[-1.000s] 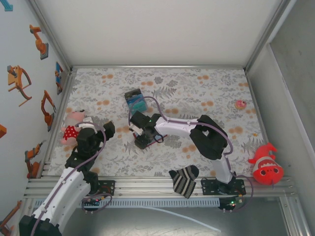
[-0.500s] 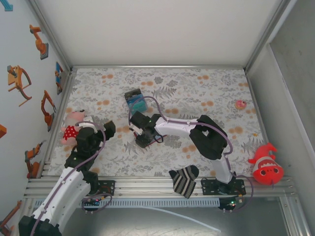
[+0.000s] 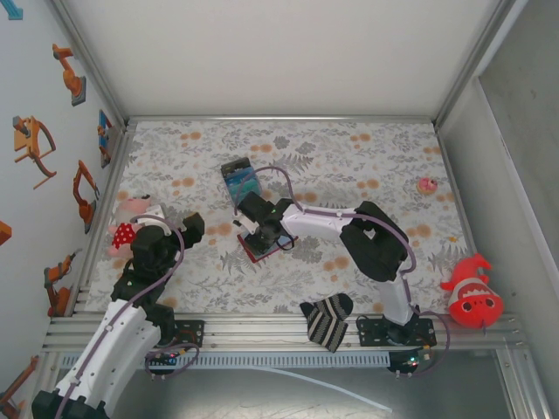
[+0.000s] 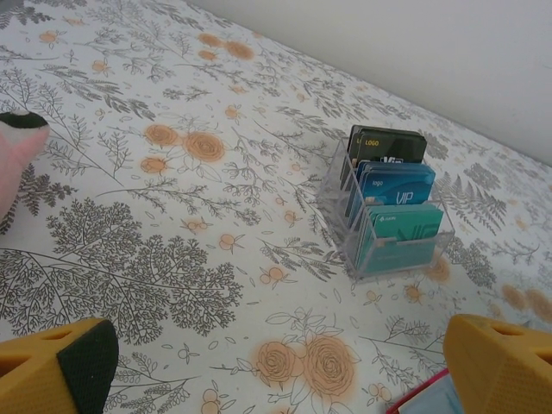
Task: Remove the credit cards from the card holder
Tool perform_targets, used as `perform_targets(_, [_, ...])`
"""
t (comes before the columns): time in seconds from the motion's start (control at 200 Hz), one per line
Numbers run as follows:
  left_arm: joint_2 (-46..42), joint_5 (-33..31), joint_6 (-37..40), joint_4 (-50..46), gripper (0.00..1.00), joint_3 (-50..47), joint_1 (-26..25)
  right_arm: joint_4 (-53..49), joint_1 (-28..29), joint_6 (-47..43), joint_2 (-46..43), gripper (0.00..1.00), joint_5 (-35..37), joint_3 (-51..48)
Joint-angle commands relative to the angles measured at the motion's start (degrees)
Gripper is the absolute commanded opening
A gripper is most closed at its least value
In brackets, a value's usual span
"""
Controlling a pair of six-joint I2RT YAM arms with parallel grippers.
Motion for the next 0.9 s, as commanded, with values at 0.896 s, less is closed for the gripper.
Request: perform_targets(0.896, [12.2, -12.2, 8.5, 0.1, 0.97, 8.3, -17.0, 4.5, -3.5, 8.1, -7.6, 0.13, -3.6, -5.2])
